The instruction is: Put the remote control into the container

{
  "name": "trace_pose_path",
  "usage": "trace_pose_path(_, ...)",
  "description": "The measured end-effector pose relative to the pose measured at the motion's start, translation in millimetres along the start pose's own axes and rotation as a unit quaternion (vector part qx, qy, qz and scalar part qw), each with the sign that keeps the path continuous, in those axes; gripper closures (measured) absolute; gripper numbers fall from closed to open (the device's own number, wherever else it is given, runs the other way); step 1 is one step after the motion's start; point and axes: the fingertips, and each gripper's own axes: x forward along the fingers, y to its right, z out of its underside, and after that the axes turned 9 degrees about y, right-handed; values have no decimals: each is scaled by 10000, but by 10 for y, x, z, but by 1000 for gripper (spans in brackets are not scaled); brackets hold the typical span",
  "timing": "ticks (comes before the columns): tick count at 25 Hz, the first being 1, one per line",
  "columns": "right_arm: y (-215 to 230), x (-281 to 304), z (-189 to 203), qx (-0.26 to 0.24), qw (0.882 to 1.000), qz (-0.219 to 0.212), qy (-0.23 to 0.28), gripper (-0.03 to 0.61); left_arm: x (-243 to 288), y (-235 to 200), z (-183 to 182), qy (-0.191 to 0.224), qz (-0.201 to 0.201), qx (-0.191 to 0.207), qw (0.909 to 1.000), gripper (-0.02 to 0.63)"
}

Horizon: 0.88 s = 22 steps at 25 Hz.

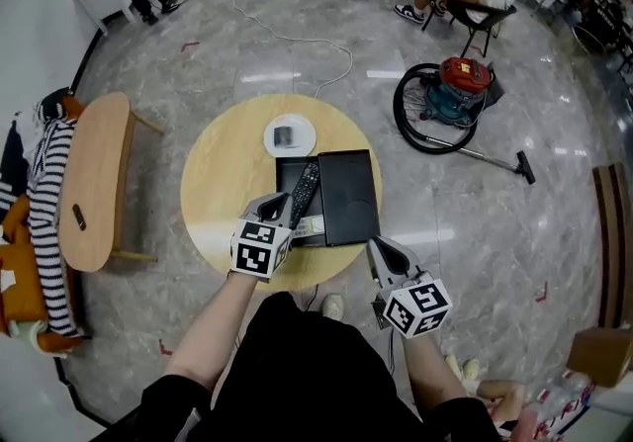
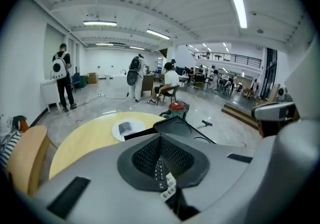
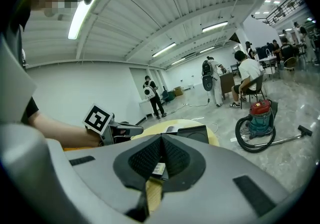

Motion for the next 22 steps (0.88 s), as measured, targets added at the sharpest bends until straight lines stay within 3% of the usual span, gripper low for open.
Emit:
trace_pose_path(10, -308, -461, 112, -213, 9978, -628, -45, 572, -974, 422, 38, 949, -532, -345, 9935, 607)
trace_pose_path(18, -686, -440, 33, -424, 9958, -759, 302, 572, -1689, 285, -139, 1710, -636, -90, 9832, 607)
trace_pose_path(22, -783, -394, 105, -550, 9960, -607, 365, 572, -2048, 237, -149, 2129, -547, -123, 9755, 607)
